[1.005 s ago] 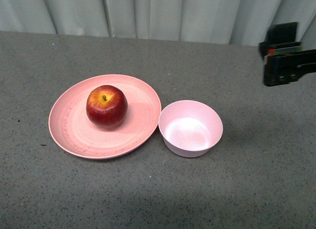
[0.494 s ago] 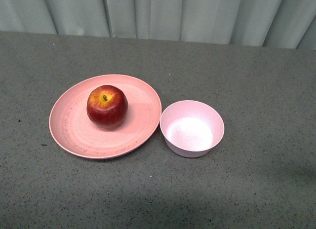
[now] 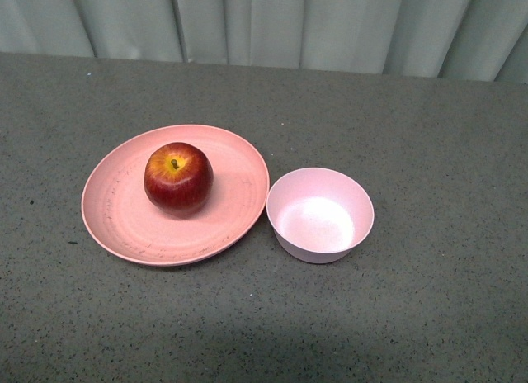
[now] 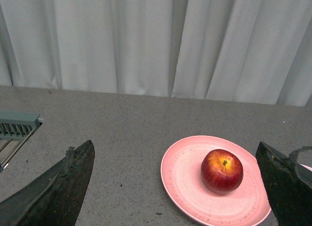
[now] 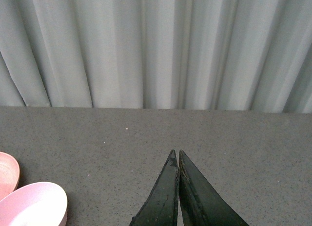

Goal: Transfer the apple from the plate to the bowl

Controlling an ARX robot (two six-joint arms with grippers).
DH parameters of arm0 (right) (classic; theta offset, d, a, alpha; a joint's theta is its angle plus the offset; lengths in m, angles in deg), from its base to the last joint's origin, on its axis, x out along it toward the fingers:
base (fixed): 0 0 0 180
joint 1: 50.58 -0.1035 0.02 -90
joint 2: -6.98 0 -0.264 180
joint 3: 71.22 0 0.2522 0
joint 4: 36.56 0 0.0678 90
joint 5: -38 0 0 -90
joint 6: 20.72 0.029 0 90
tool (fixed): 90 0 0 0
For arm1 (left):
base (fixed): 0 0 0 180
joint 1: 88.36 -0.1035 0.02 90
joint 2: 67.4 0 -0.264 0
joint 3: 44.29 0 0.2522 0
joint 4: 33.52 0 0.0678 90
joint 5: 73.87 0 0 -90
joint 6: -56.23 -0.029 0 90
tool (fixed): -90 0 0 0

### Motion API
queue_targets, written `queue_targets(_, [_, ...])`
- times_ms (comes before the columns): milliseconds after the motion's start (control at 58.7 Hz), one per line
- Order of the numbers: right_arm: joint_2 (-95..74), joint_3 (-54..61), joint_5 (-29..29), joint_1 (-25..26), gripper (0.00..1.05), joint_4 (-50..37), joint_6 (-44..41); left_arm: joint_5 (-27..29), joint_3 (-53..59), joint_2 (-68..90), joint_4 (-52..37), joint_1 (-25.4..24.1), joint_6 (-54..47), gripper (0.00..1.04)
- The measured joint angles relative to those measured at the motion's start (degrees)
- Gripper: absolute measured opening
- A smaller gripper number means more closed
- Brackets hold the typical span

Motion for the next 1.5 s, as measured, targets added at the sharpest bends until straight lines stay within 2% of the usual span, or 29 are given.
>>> queue_targets(443, [16.0,0.3,0.0,0.0,0.01,14.6,0.0,0.0,0.0,0.0,0.0,0.0,0.0,0.98])
queue_targets(1142, [30.1,0.3,0.0,0.0,0.01,28.5,0.0,0.0,0.0,0.0,0.0,0.0,0.0,0.98])
queue_targets(1210, [36.5,0.2,0.2,0.0,0.01,37.0,0.0,0.0,0.0,0.0,0.0,0.0,0.0,0.98])
queue_targets(1244, [38.1,0.2,0.2,0.0,0.01,38.2,0.0,0.0,0.0,0.0,0.0,0.0,0.0,0.98])
queue_targets(1448, [39.8,0.2,0.2,0.0,0.01,38.6,0.0,0.0,0.0,0.0,0.0,0.0,0.0,0.98])
queue_targets(1499, [39.8,0.2,0.2,0.0,0.06,38.6,0.0,0.0,0.0,0.0,0.0,0.0,0.0,0.98])
